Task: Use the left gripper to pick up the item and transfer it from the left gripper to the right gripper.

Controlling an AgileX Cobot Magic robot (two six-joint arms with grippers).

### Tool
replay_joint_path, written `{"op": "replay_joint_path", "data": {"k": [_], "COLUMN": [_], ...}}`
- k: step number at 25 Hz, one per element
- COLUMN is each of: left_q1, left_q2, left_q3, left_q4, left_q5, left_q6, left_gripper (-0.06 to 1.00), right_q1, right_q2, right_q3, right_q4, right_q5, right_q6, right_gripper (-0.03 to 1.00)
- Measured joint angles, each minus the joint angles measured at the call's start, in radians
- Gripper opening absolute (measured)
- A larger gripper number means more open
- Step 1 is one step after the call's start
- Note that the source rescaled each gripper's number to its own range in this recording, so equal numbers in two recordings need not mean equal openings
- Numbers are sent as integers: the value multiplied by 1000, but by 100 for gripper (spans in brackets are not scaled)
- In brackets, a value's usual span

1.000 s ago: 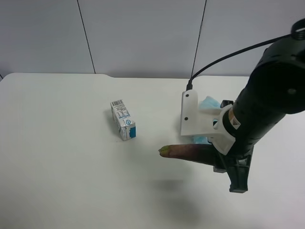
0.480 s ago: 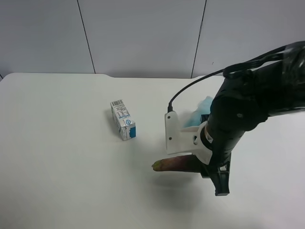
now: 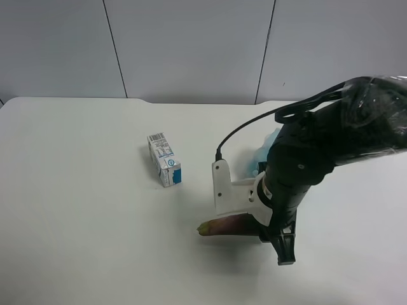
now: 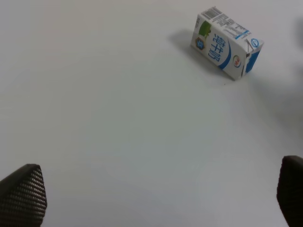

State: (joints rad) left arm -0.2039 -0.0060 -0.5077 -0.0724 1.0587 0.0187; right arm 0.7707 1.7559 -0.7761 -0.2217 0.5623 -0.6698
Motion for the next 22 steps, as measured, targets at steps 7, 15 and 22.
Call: {"op": "replay_joint_path", "data": {"k": [7,15,22], "left_q1": [0,0,0], "left_q2": [0,0,0], "left_q3": [0,0,0], "left_q4": [0,0,0], "left_q5": [0,0,0], "left_q6": [0,0,0], "left_gripper": [100,100,100], "right_q1": [0,0,0], "right_q2": [0,-1,-82], "right_q3": [0,1,1], "right_q4": [-8,-32,-23], "right_q5": [1,15,45], "right_q6": [9,14,14], "right_gripper": [84,100,100]}}
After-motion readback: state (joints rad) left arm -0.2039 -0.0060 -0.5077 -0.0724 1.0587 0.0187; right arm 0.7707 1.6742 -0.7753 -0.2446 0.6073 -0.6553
